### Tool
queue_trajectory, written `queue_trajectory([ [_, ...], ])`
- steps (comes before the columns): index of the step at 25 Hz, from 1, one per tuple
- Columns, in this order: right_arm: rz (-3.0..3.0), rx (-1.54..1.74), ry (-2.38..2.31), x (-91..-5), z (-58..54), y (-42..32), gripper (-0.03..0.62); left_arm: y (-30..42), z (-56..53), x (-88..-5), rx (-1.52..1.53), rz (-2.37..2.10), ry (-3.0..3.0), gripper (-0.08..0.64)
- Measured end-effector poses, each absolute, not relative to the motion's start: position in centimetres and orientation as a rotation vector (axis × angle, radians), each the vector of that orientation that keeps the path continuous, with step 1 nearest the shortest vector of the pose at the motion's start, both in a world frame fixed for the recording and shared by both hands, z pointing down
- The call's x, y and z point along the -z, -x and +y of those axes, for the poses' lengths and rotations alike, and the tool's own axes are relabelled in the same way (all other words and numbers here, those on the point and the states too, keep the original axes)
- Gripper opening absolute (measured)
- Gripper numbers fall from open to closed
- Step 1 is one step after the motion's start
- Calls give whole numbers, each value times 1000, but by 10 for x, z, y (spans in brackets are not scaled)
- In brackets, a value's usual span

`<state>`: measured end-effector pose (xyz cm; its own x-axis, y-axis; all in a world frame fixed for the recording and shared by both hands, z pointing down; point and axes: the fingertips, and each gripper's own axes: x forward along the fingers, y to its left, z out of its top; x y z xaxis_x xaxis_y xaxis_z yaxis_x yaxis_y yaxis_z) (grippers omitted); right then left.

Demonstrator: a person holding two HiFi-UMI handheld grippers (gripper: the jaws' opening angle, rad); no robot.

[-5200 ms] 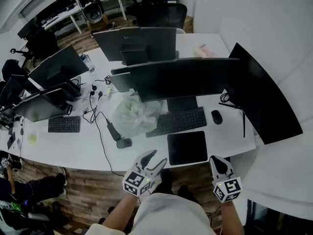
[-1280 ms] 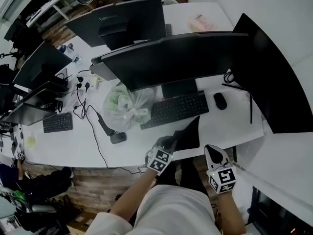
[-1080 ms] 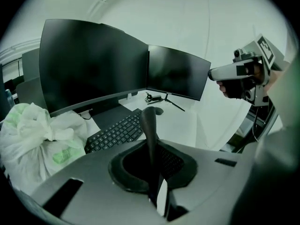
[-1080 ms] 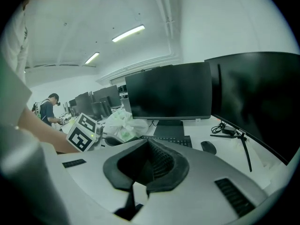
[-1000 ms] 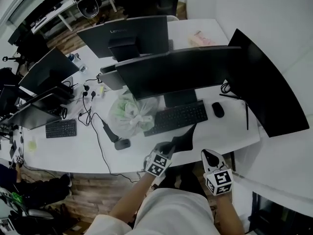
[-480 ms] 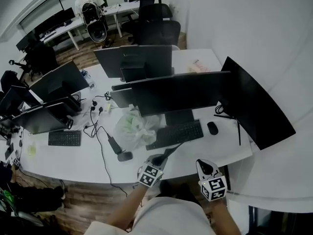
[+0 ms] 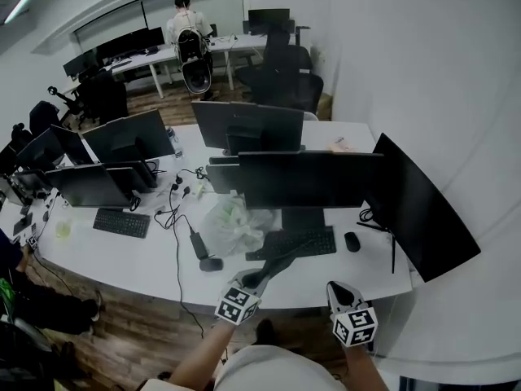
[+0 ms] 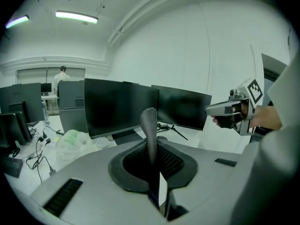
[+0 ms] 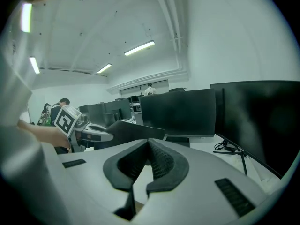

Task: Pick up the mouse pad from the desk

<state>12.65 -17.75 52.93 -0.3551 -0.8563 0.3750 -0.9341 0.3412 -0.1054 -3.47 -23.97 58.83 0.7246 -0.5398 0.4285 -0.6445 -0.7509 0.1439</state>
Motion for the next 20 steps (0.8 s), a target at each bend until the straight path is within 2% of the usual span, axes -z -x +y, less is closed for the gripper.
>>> queue_trajectory([
  [20,-2529,-306,-1485,-473,-81,-160,12,43,-118,-501,-255,-1178,-2554,44],
])
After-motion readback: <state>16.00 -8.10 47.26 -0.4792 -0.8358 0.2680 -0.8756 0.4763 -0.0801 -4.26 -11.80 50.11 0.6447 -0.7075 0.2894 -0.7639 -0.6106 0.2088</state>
